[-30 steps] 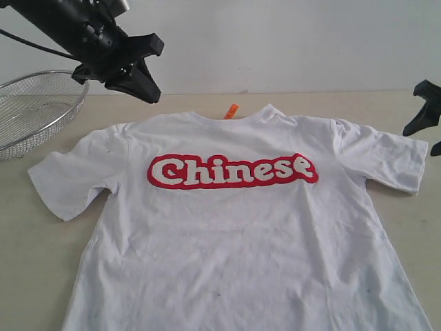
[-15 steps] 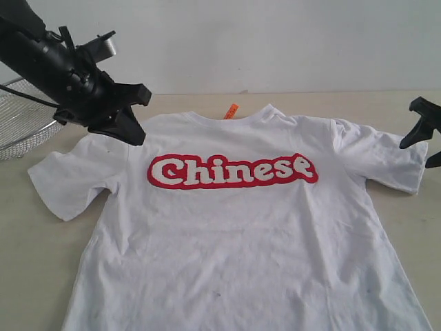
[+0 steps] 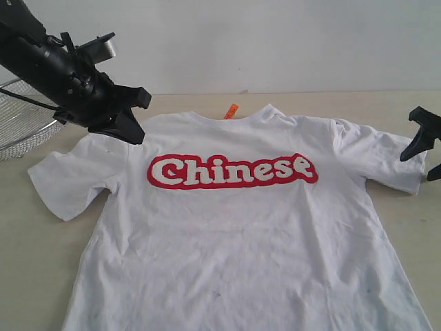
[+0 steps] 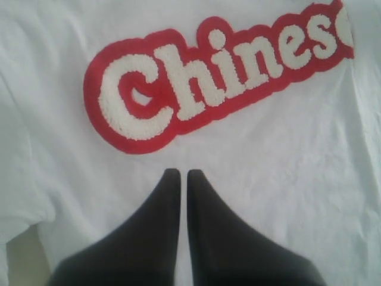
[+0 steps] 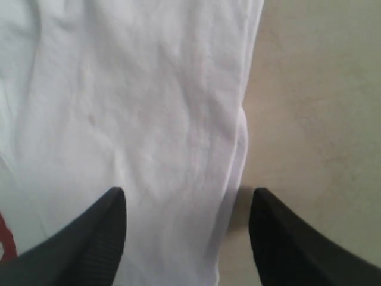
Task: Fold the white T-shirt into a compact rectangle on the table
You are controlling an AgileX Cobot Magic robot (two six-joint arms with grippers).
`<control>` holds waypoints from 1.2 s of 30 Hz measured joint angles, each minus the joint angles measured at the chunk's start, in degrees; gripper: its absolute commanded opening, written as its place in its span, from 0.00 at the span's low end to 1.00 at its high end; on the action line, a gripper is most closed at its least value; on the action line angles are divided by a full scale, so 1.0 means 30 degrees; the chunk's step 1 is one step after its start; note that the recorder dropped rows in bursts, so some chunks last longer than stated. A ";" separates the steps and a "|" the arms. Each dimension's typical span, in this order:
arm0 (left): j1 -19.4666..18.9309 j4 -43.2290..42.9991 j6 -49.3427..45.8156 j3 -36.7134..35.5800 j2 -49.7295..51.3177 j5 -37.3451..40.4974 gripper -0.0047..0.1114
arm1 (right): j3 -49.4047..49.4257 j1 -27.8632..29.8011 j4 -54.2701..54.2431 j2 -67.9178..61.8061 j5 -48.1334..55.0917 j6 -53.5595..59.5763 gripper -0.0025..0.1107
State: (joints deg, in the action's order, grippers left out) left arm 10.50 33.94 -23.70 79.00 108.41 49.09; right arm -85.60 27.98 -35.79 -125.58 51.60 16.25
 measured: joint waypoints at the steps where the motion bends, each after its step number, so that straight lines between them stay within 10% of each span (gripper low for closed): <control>1: 0.0000 0.0000 0.0003 0.0000 0.0000 -0.0101 0.08 | 0.0000 0.0000 -0.0006 0.0000 0.0030 -0.0107 0.51; 11: 0.0000 0.0000 -0.0034 0.0000 0.0000 -0.0214 0.08 | -0.0034 -0.0583 -0.0244 -0.0282 -0.0080 -0.0354 0.51; 18: 0.0000 0.0000 -0.0070 0.0000 0.0000 -0.0214 0.08 | -0.0034 -0.0583 -0.0324 -0.0467 -0.0816 -0.0444 0.02; 36: 0.0000 0.0000 -0.0141 0.0000 0.0000 -0.0306 0.08 | -0.0034 -0.0943 -0.3454 0.0432 -0.0786 0.2296 0.02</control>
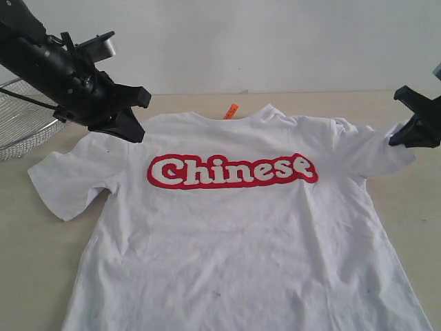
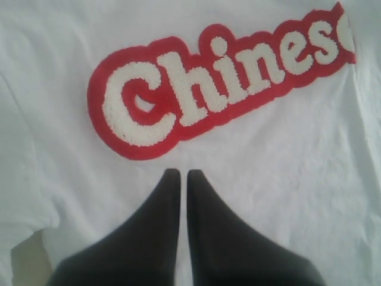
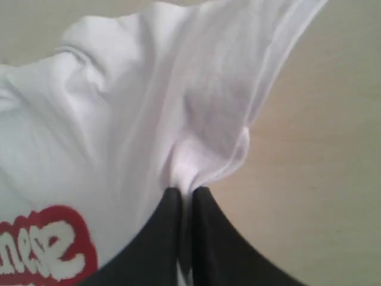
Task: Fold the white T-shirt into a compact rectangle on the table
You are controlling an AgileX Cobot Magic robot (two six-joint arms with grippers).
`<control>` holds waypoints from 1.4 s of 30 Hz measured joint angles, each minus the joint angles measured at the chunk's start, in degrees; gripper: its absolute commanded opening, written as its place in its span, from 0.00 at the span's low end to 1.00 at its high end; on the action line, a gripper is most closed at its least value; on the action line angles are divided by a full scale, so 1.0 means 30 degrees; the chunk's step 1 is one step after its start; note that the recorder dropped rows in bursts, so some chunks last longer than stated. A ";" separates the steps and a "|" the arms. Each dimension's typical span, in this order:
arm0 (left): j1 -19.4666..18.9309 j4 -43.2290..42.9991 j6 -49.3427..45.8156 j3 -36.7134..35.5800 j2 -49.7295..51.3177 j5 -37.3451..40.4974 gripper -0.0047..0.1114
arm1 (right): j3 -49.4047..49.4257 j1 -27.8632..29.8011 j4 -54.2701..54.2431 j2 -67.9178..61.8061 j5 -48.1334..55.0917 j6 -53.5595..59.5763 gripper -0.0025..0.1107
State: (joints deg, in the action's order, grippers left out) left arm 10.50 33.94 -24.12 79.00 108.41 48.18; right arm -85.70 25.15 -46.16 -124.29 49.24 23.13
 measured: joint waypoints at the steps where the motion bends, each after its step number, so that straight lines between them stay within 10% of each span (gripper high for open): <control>1: 0.0000 0.0000 0.0000 0.0000 0.0000 -0.0041 0.08 | 0.0000 -0.0479 -0.0237 0.0107 0.0131 0.0210 0.02; 19: 0.0000 0.0000 -0.0199 0.0000 0.0000 -0.0077 0.08 | 0.0000 -0.7596 -0.0786 0.0139 -0.1760 0.0616 0.03; 24: 0.0000 0.0000 -0.0199 0.0000 0.0000 -0.0077 0.08 | 0.0000 -0.7637 0.0616 0.0139 -0.1841 0.0553 0.65; 32: 0.0000 0.0000 -0.0199 0.0000 0.0000 0.0176 0.08 | 0.0000 -0.7637 0.2724 0.0139 0.0177 -0.0306 0.39; 42: 0.0000 0.0000 -0.0199 0.0000 0.0000 0.0255 0.08 | 0.0000 -0.7637 0.2265 0.0139 0.1783 -0.0068 0.39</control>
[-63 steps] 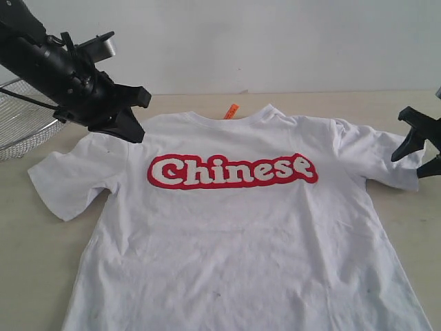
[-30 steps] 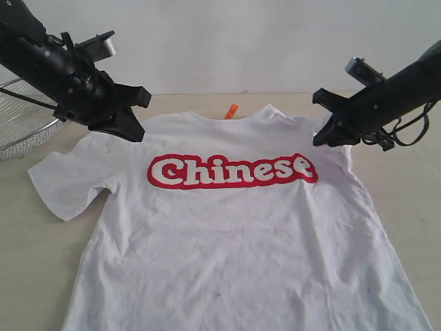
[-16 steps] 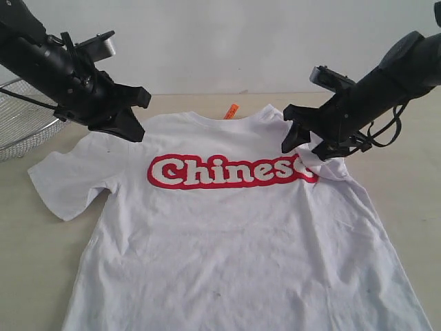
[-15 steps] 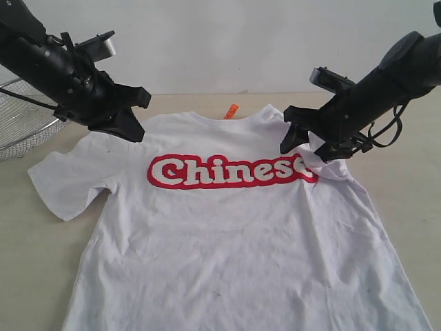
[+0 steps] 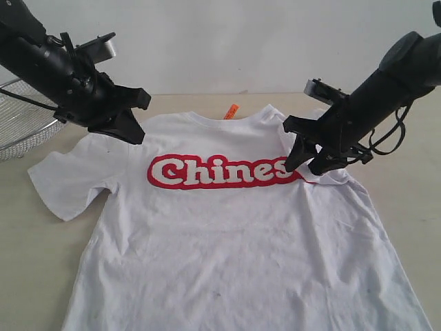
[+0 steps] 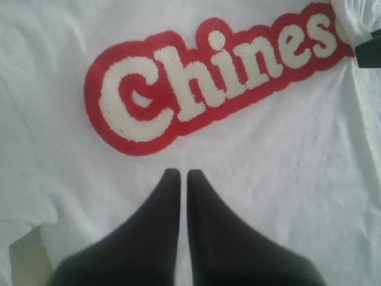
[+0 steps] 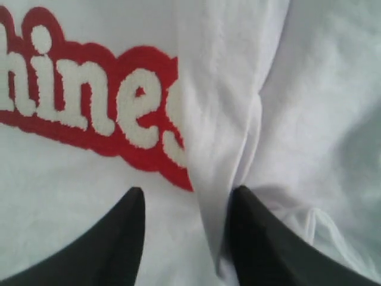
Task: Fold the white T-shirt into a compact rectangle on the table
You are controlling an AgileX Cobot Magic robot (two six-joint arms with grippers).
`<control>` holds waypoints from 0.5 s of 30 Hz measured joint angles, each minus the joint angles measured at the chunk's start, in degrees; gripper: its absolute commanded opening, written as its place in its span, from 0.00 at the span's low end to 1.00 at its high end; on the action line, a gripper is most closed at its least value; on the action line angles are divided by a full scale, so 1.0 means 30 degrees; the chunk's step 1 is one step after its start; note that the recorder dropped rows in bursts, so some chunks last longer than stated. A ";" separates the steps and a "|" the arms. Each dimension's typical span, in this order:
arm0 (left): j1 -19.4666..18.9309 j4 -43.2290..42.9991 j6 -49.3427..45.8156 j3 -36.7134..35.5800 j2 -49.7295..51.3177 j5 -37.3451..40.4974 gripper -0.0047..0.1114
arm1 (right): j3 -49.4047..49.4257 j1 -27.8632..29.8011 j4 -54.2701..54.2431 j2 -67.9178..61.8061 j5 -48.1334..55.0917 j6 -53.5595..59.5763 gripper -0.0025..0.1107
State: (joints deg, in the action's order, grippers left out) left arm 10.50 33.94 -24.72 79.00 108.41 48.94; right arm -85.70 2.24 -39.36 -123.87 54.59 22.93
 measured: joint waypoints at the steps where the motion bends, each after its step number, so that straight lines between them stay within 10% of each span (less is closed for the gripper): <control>1: 0.0000 0.0000 0.0000 0.0000 0.0000 0.0000 0.08 | 0.0000 0.0000 0.0000 0.0000 -0.0143 0.0040 0.42; 7: 0.0000 0.0000 0.0000 0.0000 0.0000 0.0000 0.08 | 0.0000 0.0000 -0.0396 0.0000 -0.1335 0.0080 0.72; 15: 0.0000 0.0000 0.0000 0.0000 0.0000 0.0000 0.08 | 0.0000 0.0000 -0.1309 0.0172 -0.1686 0.0080 0.59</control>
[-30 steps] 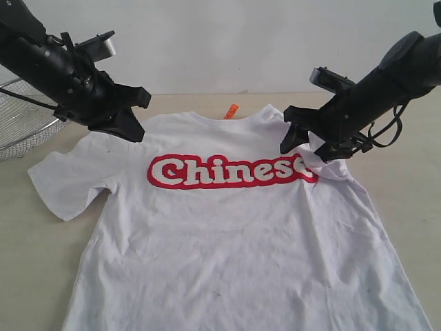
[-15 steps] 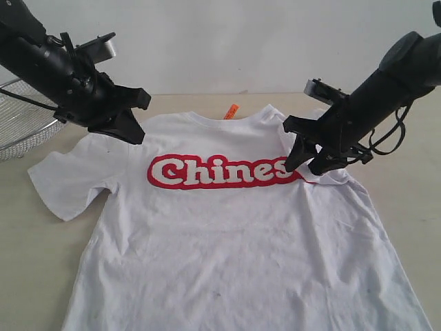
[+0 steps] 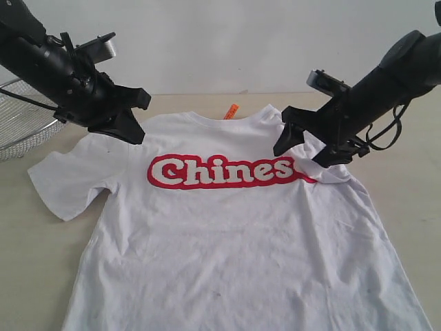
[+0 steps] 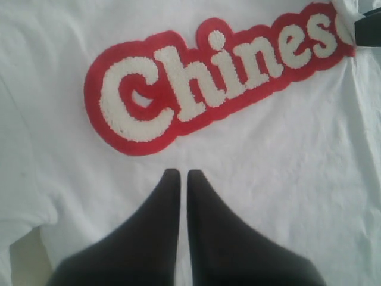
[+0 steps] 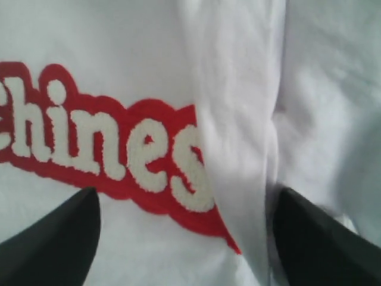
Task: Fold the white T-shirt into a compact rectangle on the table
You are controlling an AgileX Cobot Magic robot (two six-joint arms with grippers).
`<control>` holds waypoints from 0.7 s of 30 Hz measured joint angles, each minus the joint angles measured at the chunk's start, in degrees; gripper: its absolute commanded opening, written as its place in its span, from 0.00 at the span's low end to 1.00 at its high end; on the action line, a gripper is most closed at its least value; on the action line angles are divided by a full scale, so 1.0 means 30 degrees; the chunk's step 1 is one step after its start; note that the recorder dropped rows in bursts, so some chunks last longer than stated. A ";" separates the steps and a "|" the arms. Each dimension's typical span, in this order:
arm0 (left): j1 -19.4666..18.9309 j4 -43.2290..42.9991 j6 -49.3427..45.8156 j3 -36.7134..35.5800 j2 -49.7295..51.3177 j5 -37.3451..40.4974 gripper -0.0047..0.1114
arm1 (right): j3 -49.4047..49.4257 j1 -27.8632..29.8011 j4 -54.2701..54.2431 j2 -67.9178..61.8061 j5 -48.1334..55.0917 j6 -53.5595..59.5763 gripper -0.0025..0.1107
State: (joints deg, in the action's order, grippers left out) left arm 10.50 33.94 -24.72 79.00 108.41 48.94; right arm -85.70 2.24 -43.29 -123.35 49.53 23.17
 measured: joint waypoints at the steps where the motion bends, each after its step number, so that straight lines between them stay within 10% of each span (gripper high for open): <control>1: 0.0000 0.0000 0.0000 0.0000 0.0000 0.0000 0.08 | 0.0000 0.0000 -0.0282 0.0159 0.0060 0.0000 0.58; 8: 0.0000 0.0000 0.0000 0.0000 0.0000 0.0000 0.08 | 0.0000 0.0000 -0.0949 0.1115 0.0321 0.0124 0.54; 14: 0.0000 0.0000 0.0000 0.0000 0.0000 0.0037 0.08 | 0.0000 0.0000 -0.0733 0.1147 0.0304 0.0615 0.03; 21: 0.0000 0.0000 0.0000 0.0000 0.0000 0.0250 0.08 | 0.0000 0.0870 0.0643 0.0894 -0.2591 0.0683 0.02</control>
State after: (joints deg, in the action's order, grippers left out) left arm 10.50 33.94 -24.72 79.00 108.41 49.69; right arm -85.70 4.85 -41.36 -120.67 41.76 25.22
